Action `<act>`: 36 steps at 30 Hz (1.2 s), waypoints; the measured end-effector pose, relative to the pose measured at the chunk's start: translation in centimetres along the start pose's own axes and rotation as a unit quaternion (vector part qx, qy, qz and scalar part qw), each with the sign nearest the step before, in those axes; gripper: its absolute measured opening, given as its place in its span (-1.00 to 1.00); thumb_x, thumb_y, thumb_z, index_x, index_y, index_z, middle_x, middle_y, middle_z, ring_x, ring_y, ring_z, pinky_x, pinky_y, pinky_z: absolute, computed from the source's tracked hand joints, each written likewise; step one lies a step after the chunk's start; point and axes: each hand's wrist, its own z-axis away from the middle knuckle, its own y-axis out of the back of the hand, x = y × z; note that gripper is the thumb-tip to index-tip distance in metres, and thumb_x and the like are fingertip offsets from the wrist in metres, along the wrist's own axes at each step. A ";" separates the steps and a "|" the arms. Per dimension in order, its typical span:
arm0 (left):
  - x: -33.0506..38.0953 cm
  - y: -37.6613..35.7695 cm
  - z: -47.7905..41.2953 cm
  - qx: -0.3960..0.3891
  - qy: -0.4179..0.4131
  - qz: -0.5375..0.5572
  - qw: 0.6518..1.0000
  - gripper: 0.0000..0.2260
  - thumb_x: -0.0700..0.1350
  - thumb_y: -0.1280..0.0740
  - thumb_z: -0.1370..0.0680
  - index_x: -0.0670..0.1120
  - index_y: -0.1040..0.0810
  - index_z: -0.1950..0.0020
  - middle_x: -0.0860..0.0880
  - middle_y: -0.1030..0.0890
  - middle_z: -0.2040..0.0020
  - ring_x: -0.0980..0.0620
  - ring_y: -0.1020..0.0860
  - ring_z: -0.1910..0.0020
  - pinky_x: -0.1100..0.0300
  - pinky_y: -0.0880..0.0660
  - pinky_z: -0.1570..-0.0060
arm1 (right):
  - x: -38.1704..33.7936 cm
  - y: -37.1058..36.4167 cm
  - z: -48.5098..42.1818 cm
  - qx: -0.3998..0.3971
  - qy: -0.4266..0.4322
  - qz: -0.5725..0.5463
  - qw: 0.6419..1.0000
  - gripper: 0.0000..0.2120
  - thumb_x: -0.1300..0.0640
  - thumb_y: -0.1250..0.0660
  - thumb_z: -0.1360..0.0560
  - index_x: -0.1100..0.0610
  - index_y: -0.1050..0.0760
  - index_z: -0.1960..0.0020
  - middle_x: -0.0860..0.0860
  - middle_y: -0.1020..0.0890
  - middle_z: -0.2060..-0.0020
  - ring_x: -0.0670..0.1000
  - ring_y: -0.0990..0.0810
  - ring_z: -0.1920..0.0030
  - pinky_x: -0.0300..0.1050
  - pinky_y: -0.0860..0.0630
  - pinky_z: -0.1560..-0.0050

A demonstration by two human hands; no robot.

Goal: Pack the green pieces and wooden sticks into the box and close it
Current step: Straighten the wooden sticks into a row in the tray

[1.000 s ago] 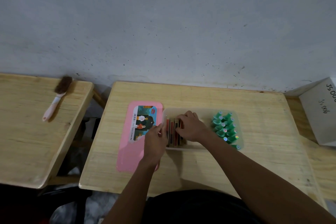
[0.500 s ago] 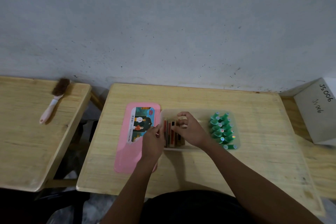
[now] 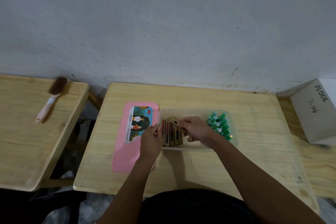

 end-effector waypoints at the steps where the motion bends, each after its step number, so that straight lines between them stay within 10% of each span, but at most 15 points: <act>1: 0.0 0.0 0.0 0.000 -0.001 -0.001 1.000 -0.80 -0.17 -0.23 -0.61 -0.20 -0.60 -0.12 -0.06 -0.55 0.12 0.03 -0.54 0.13 0.28 -0.49 0.19 | -0.3 0.3 -0.1 -0.015 0.003 0.062 0.998 -0.77 0.19 -0.27 -0.57 0.15 -0.57 -0.19 0.05 -0.57 0.24 -0.07 -0.50 0.32 -0.23 -0.44 0.41; 8: 0.1 0.0 0.0 -0.003 0.008 -0.013 1.000 -0.77 -0.13 -0.22 -0.62 -0.22 -0.58 -0.16 -0.06 -0.54 0.07 0.03 -0.53 0.07 0.24 -0.51 0.13 | -3.0 1.9 -1.8 -0.075 0.047 0.312 0.946 -0.52 0.20 -0.50 -0.37 0.14 -0.51 -0.27 0.09 -0.70 0.06 0.05 -0.68 0.08 -0.04 -0.59 0.02; 16: 0.0 0.1 0.0 -0.009 0.015 -0.009 1.000 -0.77 -0.12 -0.21 -0.63 -0.18 -0.57 -0.17 -0.09 -0.55 0.03 0.07 -0.51 0.04 0.24 -0.52 0.12 | -4.8 0.6 -4.0 -0.103 0.046 0.503 0.857 -0.41 0.07 -0.56 -0.30 0.03 -0.45 -0.28 -0.02 -0.47 -0.12 -0.01 -0.44 -0.03 -0.13 -0.40 0.08; 26: -0.3 -0.1 0.0 -0.014 0.024 0.001 1.000 -0.74 -0.12 -0.22 -0.62 -0.13 -0.53 -0.27 0.00 -0.53 -0.02 0.13 -0.50 -0.02 0.40 -0.42 0.16 | -1.2 -1.4 -4.2 -0.001 0.080 0.366 0.927 -0.31 0.16 -0.52 -0.38 0.10 -0.31 -0.43 0.13 -0.50 -0.31 0.07 -0.55 -0.16 -0.12 -0.48 -0.06; 36: -0.3 -0.1 0.0 -0.010 0.024 0.008 1.000 -0.75 -0.11 -0.21 -0.62 -0.16 -0.55 -0.22 -0.05 -0.54 0.03 0.12 -0.50 0.06 0.40 -0.44 0.22 | 1.6 -0.9 -3.0 0.160 0.075 0.322 0.930 -0.64 0.06 -0.30 -0.54 0.06 -0.46 -0.32 0.09 -0.57 -0.13 0.06 -0.55 -0.11 -0.07 -0.47 -0.12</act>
